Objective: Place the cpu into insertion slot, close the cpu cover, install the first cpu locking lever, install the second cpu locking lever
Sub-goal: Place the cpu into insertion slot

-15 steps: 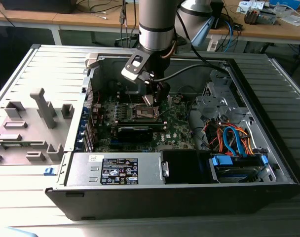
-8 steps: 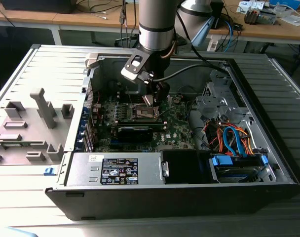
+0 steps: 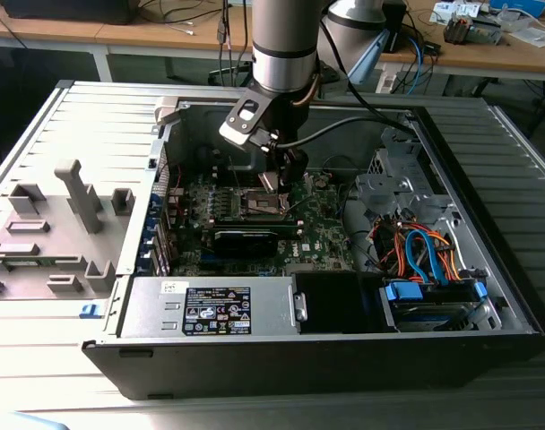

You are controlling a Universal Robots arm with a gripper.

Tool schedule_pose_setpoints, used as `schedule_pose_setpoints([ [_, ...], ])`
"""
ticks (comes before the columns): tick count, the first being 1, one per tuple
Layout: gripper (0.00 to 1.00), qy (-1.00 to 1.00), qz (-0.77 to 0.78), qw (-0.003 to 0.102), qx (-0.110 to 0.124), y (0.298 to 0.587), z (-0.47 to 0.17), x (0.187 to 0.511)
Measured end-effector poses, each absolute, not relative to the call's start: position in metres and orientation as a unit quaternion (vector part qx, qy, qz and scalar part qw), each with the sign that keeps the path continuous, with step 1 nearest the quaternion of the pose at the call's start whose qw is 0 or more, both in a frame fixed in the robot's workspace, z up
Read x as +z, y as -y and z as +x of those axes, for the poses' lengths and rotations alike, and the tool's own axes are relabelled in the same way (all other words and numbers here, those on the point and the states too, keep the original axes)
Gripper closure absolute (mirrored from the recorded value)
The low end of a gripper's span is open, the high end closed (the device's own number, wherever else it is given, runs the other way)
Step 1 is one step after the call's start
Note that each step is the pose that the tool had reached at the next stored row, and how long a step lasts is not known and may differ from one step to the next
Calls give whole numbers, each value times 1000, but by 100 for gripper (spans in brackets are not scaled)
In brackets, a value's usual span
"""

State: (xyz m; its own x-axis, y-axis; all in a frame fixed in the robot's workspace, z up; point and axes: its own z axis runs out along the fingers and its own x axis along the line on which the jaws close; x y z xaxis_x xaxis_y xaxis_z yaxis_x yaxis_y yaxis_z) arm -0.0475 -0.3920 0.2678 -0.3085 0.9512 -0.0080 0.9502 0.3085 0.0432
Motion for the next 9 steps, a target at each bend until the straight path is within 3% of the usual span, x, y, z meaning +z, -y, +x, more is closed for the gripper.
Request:
schedule_pose_setpoints([
  [9, 45, -806, 592, 16, 15, 392, -48, 268],
])
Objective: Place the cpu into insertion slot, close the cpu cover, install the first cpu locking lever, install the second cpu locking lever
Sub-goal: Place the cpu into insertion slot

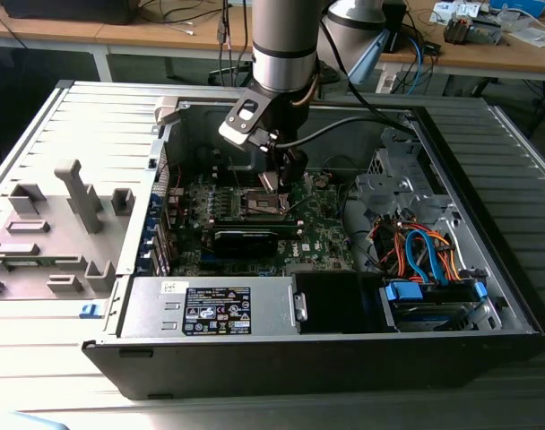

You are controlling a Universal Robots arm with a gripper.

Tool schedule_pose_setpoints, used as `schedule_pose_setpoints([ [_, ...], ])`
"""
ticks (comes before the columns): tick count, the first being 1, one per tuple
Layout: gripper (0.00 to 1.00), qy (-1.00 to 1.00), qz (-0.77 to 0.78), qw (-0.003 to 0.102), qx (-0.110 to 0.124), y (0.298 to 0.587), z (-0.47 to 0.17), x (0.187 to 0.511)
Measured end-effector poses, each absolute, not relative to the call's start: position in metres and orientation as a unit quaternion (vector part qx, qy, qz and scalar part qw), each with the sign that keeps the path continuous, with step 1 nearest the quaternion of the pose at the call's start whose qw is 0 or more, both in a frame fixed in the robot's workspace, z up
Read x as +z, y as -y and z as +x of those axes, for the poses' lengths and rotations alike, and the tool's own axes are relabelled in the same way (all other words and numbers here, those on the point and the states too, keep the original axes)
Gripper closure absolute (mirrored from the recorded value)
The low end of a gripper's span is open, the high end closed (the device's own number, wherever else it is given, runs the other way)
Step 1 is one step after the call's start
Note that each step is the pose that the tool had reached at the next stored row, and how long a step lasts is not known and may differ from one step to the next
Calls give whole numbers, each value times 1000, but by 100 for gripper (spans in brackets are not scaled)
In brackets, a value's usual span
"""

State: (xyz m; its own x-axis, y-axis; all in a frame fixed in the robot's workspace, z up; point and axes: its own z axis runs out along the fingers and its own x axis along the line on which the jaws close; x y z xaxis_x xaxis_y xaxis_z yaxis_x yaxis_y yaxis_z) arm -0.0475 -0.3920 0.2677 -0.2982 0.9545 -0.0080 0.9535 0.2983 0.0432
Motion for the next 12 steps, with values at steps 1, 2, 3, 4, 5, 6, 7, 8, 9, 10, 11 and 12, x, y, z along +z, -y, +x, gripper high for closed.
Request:
schedule_pose_setpoints([
  [1, 45, -805, 593, 16, 15, 392, -48, 268],
  [2, 45, -805, 593, 16, 15, 392, -47, 268],
  [3, 45, -804, 594, 16, 15, 392, -48, 268],
  [4, 45, -804, 594, 16, 15, 392, -48, 268],
  [5, 45, -804, 594, 16, 15, 392, -47, 268],
  [6, 45, -804, 595, 16, 15, 392, -47, 268],
  [7, 45, -803, 595, 16, 15, 392, -47, 268],
  [8, 45, -803, 596, 16, 15, 392, -47, 268],
  [9, 45, -803, 596, 16, 15, 392, -48, 268],
  [10, 45, -802, 596, 16, 15, 392, -47, 268],
  [11, 45, -802, 597, 16, 15, 392, -47, 268],
  [12, 45, -802, 597, 16, 15, 392, -48, 268],
])
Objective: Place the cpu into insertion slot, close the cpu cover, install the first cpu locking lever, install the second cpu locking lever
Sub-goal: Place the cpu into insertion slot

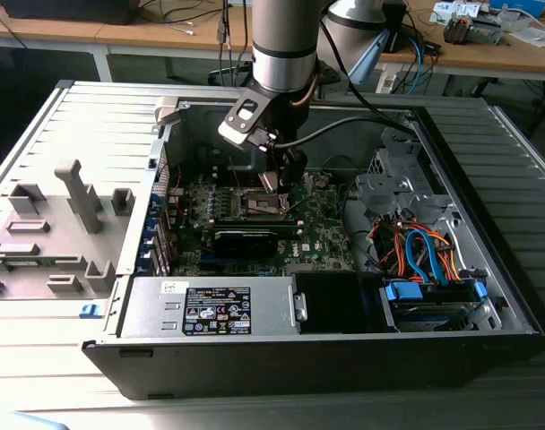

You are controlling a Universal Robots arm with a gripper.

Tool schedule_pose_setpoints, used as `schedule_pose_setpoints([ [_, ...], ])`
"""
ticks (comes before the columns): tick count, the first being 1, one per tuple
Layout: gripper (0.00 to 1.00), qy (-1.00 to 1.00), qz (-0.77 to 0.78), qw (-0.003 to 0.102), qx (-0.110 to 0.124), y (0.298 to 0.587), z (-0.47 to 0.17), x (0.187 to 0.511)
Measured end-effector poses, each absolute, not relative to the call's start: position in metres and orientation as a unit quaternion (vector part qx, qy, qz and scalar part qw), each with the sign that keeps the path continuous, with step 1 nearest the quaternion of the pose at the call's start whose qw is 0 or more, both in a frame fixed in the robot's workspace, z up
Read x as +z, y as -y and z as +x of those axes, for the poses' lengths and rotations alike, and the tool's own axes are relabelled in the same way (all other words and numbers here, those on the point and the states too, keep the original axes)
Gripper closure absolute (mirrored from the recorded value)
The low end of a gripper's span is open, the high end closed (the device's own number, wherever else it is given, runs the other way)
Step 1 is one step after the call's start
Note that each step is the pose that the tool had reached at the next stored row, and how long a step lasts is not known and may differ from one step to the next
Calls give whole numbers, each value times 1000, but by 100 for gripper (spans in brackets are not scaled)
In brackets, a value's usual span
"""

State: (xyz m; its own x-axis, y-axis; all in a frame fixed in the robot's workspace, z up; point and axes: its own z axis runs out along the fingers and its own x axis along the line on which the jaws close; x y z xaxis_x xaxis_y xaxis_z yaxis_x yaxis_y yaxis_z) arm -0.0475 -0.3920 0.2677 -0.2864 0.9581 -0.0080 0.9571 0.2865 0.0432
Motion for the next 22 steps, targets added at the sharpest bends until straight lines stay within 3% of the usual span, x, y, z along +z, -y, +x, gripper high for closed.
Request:
schedule_pose_setpoints([
  [22, 45, -794, 607, 16, 15, 392, -48, 268],
])
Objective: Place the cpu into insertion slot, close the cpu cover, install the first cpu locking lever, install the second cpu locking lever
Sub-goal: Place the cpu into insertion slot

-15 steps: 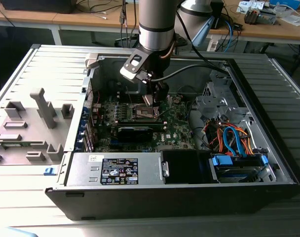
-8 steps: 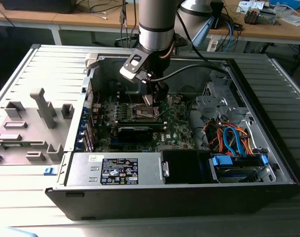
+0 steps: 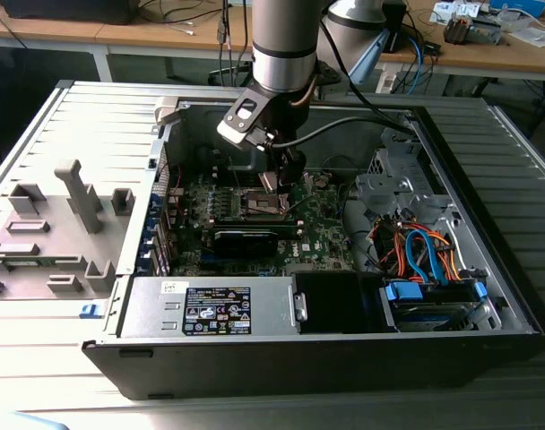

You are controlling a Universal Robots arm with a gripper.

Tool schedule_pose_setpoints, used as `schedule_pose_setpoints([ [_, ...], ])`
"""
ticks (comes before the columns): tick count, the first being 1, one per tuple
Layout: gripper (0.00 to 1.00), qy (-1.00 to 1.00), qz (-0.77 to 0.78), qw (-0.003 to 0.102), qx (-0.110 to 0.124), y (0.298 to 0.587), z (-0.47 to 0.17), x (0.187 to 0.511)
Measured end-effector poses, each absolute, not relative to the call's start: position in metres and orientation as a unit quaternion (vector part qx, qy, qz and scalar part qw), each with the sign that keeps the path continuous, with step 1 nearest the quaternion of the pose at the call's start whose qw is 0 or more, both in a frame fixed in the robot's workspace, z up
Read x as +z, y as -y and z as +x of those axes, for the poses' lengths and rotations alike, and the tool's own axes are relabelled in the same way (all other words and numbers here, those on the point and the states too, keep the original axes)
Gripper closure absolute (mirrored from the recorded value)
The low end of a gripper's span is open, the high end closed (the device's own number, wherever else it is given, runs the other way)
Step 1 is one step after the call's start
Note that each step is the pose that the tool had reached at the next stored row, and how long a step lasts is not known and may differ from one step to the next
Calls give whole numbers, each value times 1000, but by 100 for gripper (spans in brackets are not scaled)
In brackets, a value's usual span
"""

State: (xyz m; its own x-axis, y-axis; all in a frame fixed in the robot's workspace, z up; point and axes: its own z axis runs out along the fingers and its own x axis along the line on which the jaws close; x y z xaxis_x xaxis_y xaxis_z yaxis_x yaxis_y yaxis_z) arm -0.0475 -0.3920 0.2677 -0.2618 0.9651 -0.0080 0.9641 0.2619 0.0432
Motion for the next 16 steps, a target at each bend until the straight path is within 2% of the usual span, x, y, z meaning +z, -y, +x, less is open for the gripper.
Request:
schedule_pose_setpoints([
  [16, 45, -789, 614, 16, 15, 392, -48, 268],
])
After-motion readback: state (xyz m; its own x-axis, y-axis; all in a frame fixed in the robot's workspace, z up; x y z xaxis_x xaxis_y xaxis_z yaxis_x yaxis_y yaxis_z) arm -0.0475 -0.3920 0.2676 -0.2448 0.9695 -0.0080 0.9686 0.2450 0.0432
